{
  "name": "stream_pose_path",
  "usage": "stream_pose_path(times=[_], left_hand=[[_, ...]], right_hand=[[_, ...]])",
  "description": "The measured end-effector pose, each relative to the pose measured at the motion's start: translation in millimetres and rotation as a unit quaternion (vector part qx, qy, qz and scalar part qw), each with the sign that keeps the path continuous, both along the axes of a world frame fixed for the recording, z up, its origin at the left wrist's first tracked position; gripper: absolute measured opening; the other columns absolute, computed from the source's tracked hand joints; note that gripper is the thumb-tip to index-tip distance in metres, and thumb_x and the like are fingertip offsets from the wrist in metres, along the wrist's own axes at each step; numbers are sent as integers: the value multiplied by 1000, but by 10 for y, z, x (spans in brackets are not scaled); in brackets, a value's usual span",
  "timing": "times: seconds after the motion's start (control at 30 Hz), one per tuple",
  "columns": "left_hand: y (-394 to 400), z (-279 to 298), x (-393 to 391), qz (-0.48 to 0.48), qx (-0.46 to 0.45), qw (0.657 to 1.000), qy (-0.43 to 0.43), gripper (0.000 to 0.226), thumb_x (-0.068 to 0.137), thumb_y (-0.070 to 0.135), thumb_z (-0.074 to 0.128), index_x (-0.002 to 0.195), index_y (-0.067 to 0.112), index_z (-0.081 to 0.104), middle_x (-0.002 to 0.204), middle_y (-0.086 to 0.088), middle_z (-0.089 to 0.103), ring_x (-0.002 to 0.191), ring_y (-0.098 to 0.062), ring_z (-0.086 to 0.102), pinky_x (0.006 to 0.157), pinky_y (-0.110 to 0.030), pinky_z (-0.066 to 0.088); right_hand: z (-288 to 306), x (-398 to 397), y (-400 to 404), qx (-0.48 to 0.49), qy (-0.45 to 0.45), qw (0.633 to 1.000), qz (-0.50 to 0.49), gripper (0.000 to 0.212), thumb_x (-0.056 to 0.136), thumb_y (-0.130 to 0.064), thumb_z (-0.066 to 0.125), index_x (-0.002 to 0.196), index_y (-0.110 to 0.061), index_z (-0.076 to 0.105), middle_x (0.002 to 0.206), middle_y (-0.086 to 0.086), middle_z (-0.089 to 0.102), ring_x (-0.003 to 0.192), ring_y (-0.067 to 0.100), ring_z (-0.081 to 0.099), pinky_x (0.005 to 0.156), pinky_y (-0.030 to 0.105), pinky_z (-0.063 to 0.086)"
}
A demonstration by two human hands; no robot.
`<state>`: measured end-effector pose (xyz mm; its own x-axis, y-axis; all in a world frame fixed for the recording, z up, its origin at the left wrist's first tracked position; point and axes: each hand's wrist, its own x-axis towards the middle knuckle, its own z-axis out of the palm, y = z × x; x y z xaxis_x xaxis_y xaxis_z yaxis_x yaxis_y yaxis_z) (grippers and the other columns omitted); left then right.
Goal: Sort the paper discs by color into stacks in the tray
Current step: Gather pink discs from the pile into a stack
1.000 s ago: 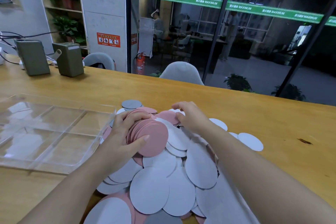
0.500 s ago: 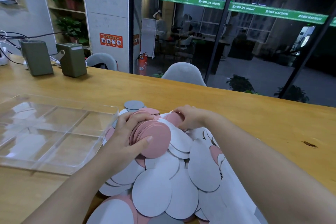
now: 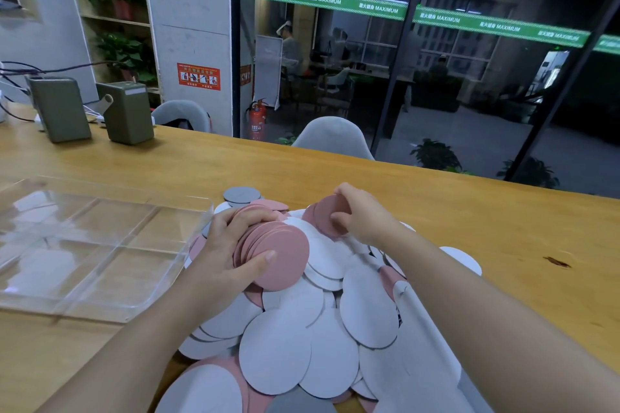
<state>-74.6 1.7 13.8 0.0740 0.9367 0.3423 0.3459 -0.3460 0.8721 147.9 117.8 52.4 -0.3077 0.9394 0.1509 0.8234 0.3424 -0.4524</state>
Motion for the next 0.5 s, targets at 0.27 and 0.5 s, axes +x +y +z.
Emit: stream_pose_path(times=[0.27,0.5], left_hand=[[10,-16,7,10,15,1000,15,47,62,57,58,108,59,51,126,16,35,119,13,32,97,-49,47],[14,12,-15,-5,12,998,63,49,61,65,54,108,65,43,135,11,34,125,16,20,90,2,21]], right_hand=[[144,109,-666,40,297,953,41,25,94,0,44,96,-24,50,92,-12,59,81,-4,56,66,8,43],[93,167,-1077,10,342,936,83,24,94,-3,50,97,-27,55,91,-13,63,84,-2,58,72,13,45]])
